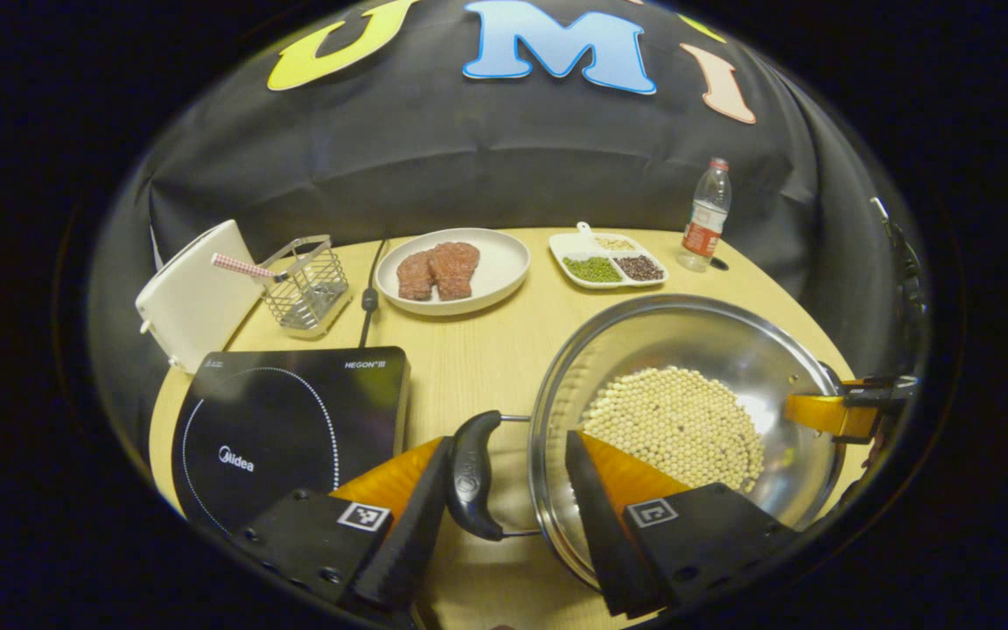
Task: First push the handle of the pot to place it horizontally, then grasp the pot with both hands and set it on the induction cooktop.
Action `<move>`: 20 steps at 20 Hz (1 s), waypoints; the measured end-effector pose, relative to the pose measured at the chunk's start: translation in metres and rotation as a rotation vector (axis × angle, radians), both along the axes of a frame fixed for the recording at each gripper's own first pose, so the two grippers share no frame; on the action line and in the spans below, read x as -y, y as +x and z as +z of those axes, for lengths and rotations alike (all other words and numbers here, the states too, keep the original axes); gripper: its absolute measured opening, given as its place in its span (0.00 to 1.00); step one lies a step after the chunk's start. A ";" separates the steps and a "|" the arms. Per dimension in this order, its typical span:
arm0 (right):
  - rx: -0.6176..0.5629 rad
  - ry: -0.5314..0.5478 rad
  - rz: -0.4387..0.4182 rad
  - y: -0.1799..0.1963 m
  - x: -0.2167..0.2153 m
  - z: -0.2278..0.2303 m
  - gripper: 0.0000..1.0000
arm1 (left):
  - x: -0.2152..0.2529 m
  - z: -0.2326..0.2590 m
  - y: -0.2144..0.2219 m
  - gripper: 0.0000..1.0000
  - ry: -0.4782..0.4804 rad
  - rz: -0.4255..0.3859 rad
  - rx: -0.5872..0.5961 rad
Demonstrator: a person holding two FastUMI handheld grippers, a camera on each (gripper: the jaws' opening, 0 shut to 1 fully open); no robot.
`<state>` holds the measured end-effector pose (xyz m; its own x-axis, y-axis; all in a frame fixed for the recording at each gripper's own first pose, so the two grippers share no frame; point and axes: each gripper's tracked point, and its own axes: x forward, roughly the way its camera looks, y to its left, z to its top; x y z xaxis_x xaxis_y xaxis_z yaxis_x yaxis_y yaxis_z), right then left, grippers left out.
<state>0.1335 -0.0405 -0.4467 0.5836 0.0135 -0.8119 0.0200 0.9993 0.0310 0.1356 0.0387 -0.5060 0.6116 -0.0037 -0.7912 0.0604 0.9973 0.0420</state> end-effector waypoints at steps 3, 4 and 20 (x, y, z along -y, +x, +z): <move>-0.007 -0.006 0.001 0.000 0.001 0.000 0.68 | -0.001 -0.001 -0.001 0.72 0.012 -0.022 -0.011; -0.004 -0.006 -0.002 0.002 0.001 -0.001 0.68 | -0.001 0.000 -0.002 0.71 0.017 -0.034 -0.011; -0.031 0.026 -0.030 -0.009 0.000 0.016 0.60 | 0.005 0.028 -0.013 0.61 -0.022 -0.069 -0.001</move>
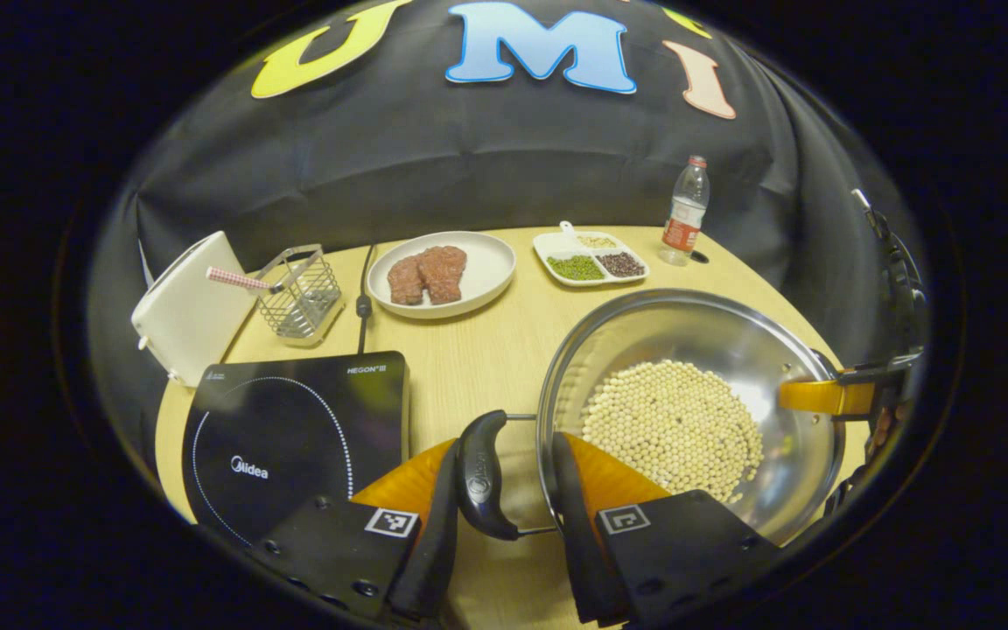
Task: First push the handle of the pot to place it horizontally, then grasp the pot with both hands and set it on the induction cooktop.
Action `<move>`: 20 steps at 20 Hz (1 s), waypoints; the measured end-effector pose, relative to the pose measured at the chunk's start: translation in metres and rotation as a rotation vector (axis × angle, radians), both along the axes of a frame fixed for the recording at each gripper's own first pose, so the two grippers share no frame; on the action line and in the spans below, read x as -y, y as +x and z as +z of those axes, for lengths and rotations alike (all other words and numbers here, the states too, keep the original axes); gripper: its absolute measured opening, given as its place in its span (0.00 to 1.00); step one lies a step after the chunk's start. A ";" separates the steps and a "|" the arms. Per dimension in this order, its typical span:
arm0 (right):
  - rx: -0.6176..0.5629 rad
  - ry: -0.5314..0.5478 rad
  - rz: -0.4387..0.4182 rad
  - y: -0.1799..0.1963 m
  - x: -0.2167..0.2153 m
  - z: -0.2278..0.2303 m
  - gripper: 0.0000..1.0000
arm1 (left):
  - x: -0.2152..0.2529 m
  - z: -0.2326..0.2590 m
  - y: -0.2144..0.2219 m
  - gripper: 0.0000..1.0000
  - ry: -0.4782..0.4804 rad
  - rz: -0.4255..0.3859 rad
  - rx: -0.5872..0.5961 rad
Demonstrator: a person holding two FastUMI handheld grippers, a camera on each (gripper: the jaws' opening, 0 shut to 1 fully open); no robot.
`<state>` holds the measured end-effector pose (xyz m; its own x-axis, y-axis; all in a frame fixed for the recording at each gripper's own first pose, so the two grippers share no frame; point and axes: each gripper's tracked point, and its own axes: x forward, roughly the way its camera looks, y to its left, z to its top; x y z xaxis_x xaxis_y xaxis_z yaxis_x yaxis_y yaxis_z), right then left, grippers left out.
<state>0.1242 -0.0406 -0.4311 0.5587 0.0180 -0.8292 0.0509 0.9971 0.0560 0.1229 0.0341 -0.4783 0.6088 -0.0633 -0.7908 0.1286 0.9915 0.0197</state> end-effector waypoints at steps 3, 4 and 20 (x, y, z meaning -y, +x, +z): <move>0.013 -0.001 0.008 -0.006 -0.005 0.016 0.60 | -0.005 0.017 -0.001 0.58 -0.006 -0.002 0.018; 0.017 -0.001 0.011 -0.007 -0.008 0.022 0.60 | -0.008 0.023 -0.003 0.64 -0.008 0.000 0.022; 0.072 0.016 0.076 -0.028 -0.112 0.075 0.60 | -0.118 0.099 -0.035 0.58 0.003 0.056 0.087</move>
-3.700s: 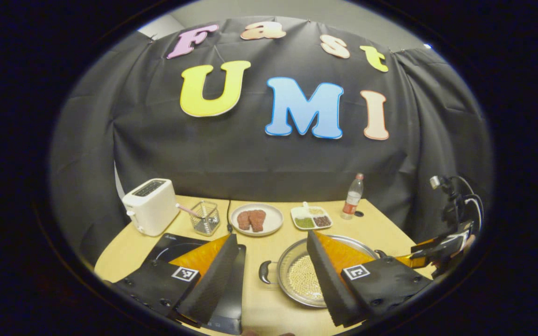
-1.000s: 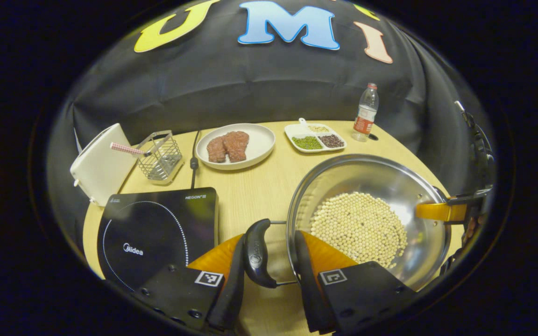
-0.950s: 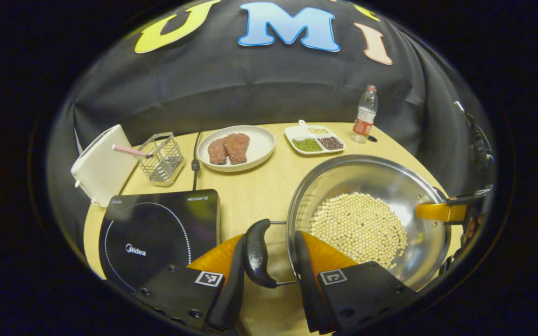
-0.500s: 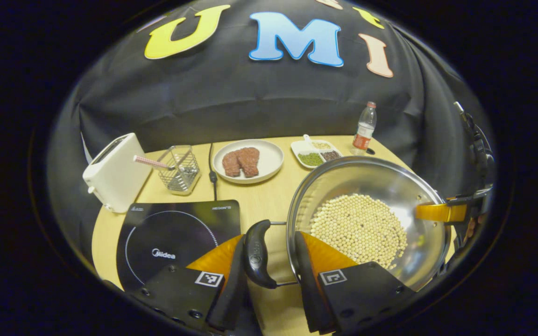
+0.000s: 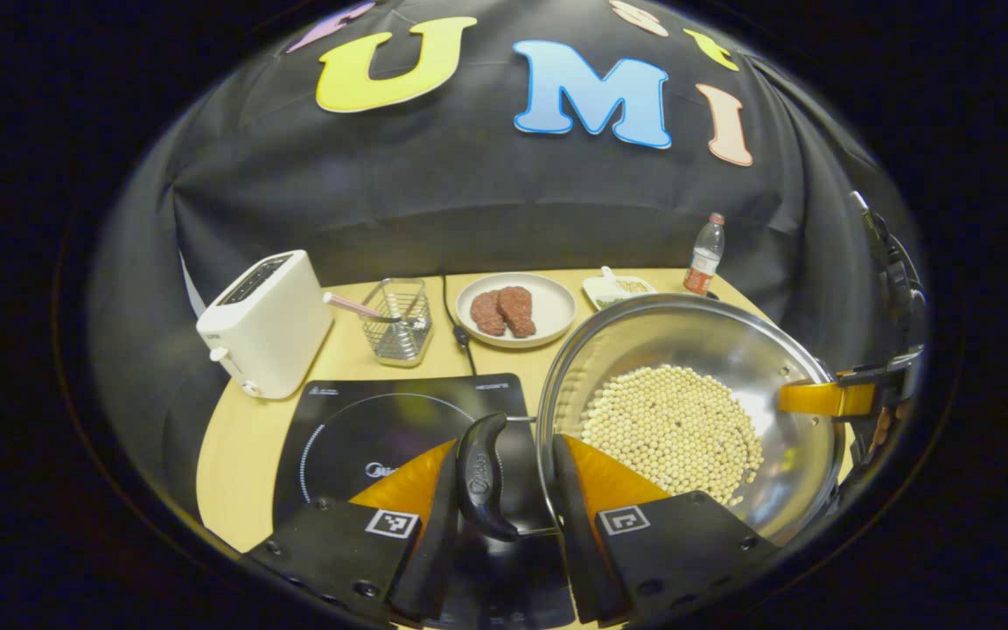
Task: First push the handle of the pot to place it horizontally, then grasp the pot with both hands and set it on the induction cooktop.
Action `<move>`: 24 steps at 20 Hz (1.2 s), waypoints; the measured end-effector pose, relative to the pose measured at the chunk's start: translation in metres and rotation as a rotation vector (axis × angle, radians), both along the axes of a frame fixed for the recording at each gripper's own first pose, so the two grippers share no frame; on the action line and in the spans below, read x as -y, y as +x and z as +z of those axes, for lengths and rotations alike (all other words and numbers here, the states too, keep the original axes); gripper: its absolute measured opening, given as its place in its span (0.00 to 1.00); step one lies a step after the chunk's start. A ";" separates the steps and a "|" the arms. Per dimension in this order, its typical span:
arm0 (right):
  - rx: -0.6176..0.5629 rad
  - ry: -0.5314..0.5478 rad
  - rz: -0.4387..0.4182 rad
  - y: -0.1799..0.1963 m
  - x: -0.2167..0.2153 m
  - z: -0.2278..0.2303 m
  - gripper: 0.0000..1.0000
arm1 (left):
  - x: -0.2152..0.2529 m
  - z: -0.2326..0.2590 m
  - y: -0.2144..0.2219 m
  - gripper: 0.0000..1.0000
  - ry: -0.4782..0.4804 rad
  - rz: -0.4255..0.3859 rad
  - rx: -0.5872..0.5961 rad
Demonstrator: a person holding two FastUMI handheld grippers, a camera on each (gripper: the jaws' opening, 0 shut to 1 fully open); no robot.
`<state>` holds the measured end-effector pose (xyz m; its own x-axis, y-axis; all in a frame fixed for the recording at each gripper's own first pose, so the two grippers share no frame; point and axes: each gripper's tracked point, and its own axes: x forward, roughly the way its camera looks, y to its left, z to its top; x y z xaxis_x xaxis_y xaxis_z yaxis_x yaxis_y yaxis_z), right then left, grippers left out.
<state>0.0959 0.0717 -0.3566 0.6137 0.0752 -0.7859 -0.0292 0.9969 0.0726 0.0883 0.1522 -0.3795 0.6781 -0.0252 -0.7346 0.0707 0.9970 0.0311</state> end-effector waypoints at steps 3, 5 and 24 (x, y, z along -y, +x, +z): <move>0.004 0.002 0.017 0.001 -0.026 0.005 0.60 | -0.032 0.008 -0.002 0.64 0.000 0.014 0.002; 0.010 0.004 0.024 0.003 -0.044 0.008 0.60 | -0.052 0.011 -0.001 0.58 0.003 0.023 0.005; -0.042 0.021 0.065 -0.001 -0.164 -0.017 0.60 | -0.191 0.002 -0.005 0.64 0.047 0.065 -0.036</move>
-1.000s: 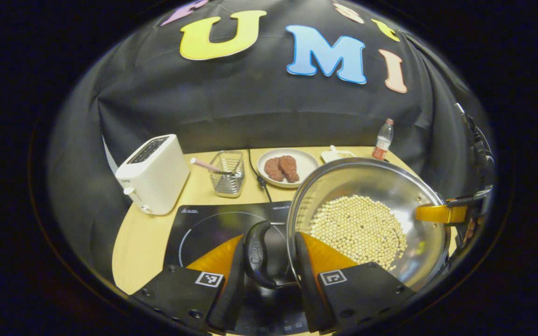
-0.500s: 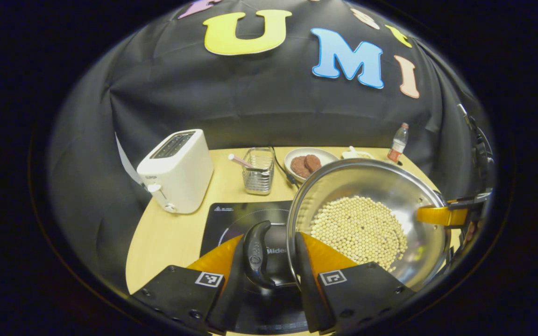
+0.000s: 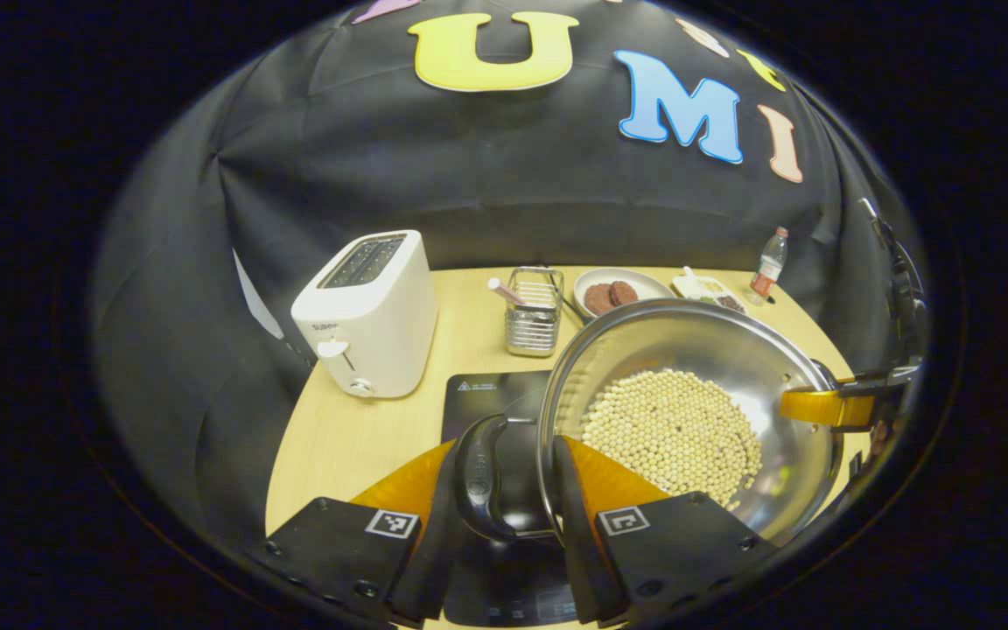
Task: First push the handle of the pot to place it horizontally, then grasp the pot with both hands and set it on the induction cooktop.
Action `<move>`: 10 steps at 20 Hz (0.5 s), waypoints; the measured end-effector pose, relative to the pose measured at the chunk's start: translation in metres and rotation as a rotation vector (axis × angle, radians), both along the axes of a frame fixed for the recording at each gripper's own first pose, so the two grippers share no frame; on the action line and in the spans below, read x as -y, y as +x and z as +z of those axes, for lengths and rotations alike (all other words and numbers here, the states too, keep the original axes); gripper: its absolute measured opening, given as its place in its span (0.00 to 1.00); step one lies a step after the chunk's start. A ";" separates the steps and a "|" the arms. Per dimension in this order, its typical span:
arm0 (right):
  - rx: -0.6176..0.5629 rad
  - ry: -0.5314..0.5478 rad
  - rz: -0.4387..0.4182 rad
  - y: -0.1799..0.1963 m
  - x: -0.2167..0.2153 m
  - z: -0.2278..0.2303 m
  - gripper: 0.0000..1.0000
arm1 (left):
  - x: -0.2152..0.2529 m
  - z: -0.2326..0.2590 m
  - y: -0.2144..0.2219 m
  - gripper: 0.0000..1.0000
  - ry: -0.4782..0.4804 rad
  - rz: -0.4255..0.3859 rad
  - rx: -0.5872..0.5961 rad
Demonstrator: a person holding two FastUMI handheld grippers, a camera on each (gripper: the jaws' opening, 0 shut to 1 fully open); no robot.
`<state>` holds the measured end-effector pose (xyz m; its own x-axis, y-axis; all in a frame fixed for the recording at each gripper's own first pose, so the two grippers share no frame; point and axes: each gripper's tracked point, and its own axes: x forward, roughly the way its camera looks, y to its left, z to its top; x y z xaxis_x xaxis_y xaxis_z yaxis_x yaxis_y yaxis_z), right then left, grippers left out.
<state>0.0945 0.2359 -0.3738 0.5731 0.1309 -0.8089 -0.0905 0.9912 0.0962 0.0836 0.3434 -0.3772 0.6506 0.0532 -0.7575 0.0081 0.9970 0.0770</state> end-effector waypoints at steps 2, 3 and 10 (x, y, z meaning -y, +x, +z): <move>0.000 0.001 -0.007 0.002 -0.013 -0.001 0.60 | -0.009 -0.002 0.002 0.64 -0.001 0.001 0.003; -0.003 -0.004 -0.005 0.001 -0.018 -0.003 0.60 | -0.014 -0.003 0.002 0.60 -0.001 0.003 0.002; -0.005 -0.008 -0.004 0.000 -0.050 -0.018 0.60 | -0.015 -0.001 0.004 0.58 0.000 0.017 0.001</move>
